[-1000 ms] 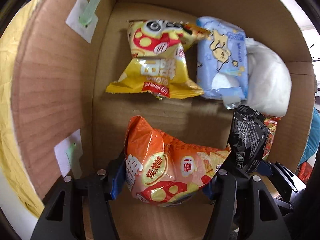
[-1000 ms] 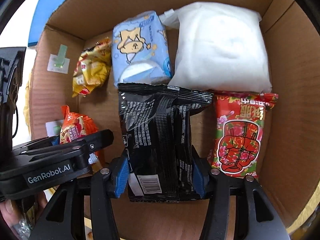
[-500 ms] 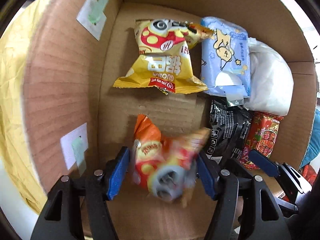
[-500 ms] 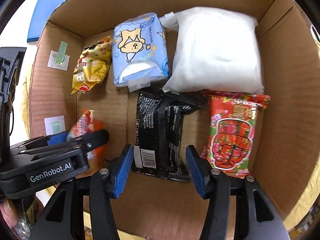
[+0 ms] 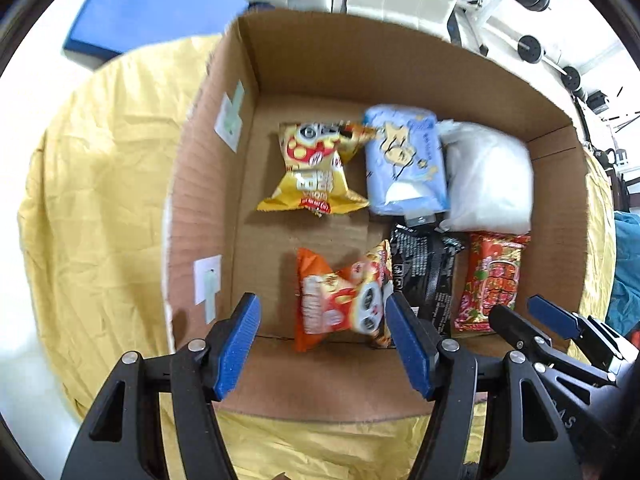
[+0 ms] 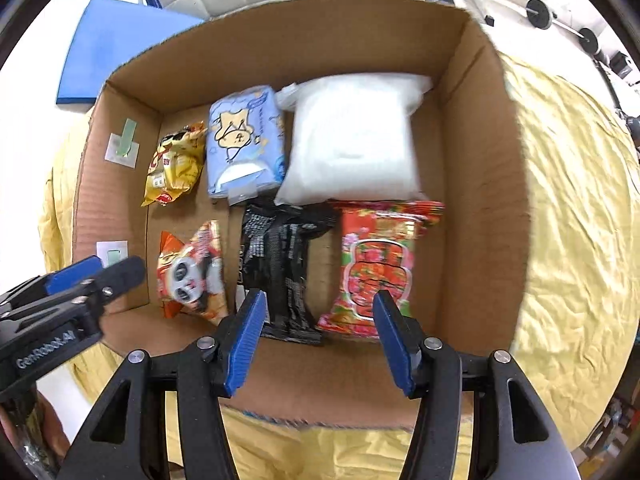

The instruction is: Organize snacks

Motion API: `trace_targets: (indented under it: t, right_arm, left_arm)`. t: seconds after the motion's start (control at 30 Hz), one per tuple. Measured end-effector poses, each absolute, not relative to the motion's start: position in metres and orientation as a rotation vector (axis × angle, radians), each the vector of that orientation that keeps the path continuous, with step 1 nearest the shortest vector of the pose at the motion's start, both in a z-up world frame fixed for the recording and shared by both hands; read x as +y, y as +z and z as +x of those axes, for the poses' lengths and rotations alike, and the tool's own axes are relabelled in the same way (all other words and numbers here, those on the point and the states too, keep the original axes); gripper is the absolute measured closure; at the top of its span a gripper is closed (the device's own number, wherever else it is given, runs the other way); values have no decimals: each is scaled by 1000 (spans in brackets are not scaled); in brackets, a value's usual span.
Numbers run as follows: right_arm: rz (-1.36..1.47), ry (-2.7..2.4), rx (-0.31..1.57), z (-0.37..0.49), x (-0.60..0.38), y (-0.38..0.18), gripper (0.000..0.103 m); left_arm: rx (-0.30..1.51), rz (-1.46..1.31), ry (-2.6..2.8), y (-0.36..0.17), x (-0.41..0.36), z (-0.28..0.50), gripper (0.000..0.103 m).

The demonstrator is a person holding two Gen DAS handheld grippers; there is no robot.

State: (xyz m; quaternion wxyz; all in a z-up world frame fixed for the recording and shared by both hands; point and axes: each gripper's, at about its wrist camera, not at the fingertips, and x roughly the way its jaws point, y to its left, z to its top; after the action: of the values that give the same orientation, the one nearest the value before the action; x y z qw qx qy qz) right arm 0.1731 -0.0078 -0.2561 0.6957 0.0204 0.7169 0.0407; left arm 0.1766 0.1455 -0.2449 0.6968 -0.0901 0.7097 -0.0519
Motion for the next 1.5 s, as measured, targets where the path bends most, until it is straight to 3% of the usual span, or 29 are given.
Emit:
trace_targets:
  t: [0.1,0.23,0.3,0.47,0.57,0.63,1.0,1.5]
  right_arm:
    - [47,83,1585,176,-16,-243,44]
    - [46,79,1549,168,-23,-226,32]
    - [36,74,1532,166,-24,-221,28]
    - [18,64,1492,163,-25,-211,13]
    - [-1,47,1479,160,-26,-205,9]
    - [-6,30,1471,159,-28,-204,0]
    - [19,33,1424,142,-40,-171,0]
    - [35,76,1256,66,-59,-43,0]
  left_arm:
    - [1574,-197,-68,-228,153,170,37]
    - [1507,-185,-67,-206,159,168,31]
    - [1478,-168,-56,-206,166,169,14]
    - [1415,-141,-10,-192,169,162,4]
    - [1401,-130,-4,-190,168,161,4]
    - [1391,-129,-2,-189,167,159,4]
    - [1340,-113,7,-163,159,142,4]
    - [1191,-141,2,-53,149,82,4]
